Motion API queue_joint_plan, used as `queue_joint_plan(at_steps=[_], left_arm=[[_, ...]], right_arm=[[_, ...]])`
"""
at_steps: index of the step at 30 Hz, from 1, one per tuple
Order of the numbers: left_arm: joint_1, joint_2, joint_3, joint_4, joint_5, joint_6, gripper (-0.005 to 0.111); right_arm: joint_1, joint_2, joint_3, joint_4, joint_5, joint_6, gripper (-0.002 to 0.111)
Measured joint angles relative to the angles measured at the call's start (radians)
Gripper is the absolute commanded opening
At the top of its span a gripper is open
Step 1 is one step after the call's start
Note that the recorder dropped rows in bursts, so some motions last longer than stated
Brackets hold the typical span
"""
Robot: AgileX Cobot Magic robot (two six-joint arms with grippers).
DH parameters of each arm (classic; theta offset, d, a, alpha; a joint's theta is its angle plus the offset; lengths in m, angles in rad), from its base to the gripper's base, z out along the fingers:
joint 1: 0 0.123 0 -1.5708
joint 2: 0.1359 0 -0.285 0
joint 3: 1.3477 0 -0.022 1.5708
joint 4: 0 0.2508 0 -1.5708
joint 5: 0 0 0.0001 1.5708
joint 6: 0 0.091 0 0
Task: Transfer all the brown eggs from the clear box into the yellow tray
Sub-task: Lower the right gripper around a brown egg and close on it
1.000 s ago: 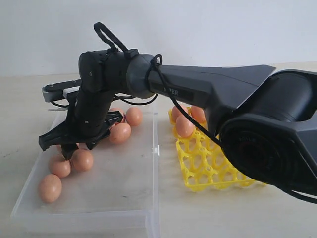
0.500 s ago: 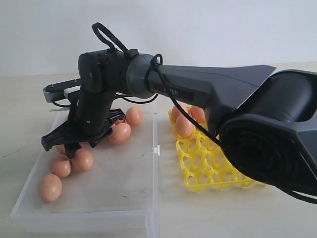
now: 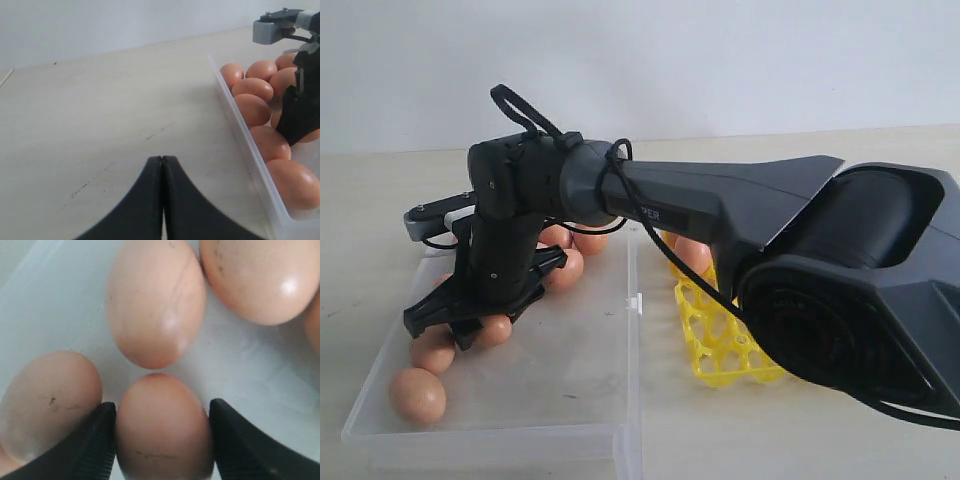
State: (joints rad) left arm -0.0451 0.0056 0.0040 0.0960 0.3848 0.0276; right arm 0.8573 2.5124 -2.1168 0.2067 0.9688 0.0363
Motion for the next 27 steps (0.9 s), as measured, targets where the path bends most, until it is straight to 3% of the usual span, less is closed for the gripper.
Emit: queue_joint_plan(at_steps=[17, 18, 20, 22, 23, 27], left_arm=[[0.000, 0.000, 0.000, 0.000, 0.000, 0.000, 0.000], [0.000, 0.000, 0.000, 0.000, 0.000, 0.000, 0.000], [0.000, 0.000, 0.000, 0.000, 0.000, 0.000, 0.000], [0.000, 0.000, 0.000, 0.000, 0.000, 0.000, 0.000], [0.000, 0.000, 0.000, 0.000, 0.000, 0.000, 0.000], [0.000, 0.000, 0.000, 0.000, 0.000, 0.000, 0.000]], right_arm=[[0.002, 0.000, 0.000, -0.032, -0.022, 0.011, 0.053], [0.002, 0.000, 0.000, -0.036, -0.028, 0.011, 0.051], [0.002, 0.000, 0.000, -0.041, -0.035, 0.011, 0.032], [0.002, 0.000, 0.000, -0.042, -0.039, 0.013, 0.005], [0.002, 0.000, 0.000, -0.043, -0.041, 0.011, 0.000], [0.004, -0.028, 0.000, -0.067, -0.049, -0.027, 0.000]])
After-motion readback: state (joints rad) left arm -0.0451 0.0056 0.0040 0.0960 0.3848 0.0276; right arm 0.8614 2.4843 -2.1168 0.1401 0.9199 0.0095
